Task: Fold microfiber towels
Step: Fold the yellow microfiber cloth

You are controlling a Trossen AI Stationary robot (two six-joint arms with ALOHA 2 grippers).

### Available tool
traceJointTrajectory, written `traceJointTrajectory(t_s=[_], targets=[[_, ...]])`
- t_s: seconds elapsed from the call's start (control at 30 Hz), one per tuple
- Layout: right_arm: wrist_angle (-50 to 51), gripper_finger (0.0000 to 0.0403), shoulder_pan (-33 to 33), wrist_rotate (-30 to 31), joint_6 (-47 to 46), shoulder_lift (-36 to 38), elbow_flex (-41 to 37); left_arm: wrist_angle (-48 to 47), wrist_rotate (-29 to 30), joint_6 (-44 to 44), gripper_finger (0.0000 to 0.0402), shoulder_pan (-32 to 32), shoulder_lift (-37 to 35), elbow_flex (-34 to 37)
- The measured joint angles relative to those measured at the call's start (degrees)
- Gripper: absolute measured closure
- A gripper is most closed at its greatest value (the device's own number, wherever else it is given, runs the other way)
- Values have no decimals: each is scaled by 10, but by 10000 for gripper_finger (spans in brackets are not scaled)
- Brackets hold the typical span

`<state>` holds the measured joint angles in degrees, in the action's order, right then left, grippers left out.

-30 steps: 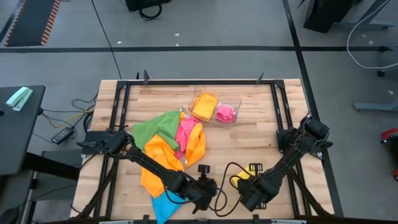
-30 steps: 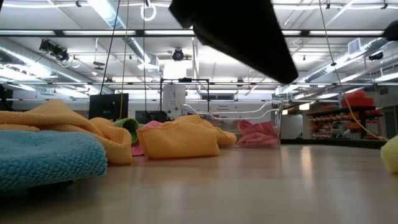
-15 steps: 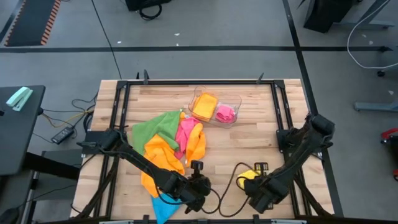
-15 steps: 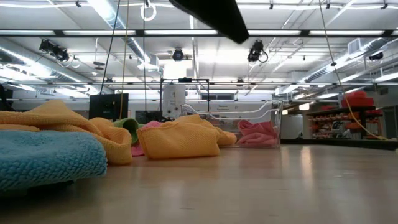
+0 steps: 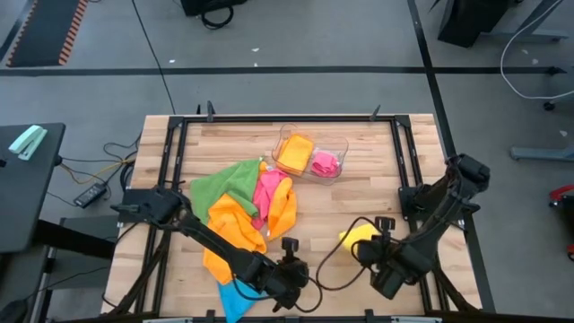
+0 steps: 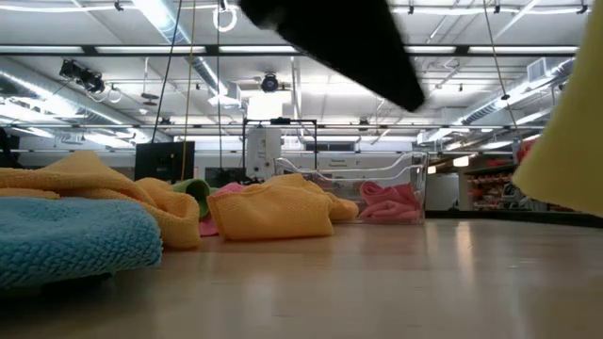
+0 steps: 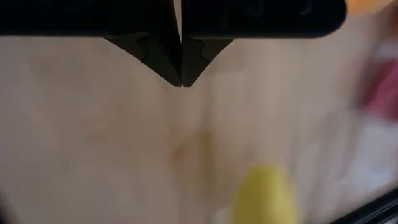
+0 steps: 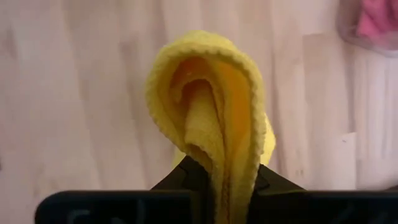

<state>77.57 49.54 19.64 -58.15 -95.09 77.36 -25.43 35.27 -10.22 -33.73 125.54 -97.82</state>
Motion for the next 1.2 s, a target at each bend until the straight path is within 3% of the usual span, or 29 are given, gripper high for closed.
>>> traceJointTrajectory(t_s=[0.17,0.33,0.43,0.6,0.7,0.8,1.03,1.2], targets=[[44,360,-27,72,-10,-1,0,116,-39,70,383,-9,34,0],[108,360,-54,151,-31,-1,0,148,-43,141,395,-14,32,0],[114,360,-77,169,9,-4,0,175,-79,154,390,-4,32,6],[72,360,-118,206,102,-23,-29,376,-176,140,382,16,38,105],[-53,360,-134,169,162,-34,-73,463,-194,123,393,22,31,147],[-165,360,-135,99,203,-38,-108,486,-193,107,395,23,18,166],[-238,360,-117,-16,181,-36,-113,443,-114,-20,368,47,12,170],[-315,360,-115,-82,152,-36,-121,438,-65,-79,374,64,12,170]])
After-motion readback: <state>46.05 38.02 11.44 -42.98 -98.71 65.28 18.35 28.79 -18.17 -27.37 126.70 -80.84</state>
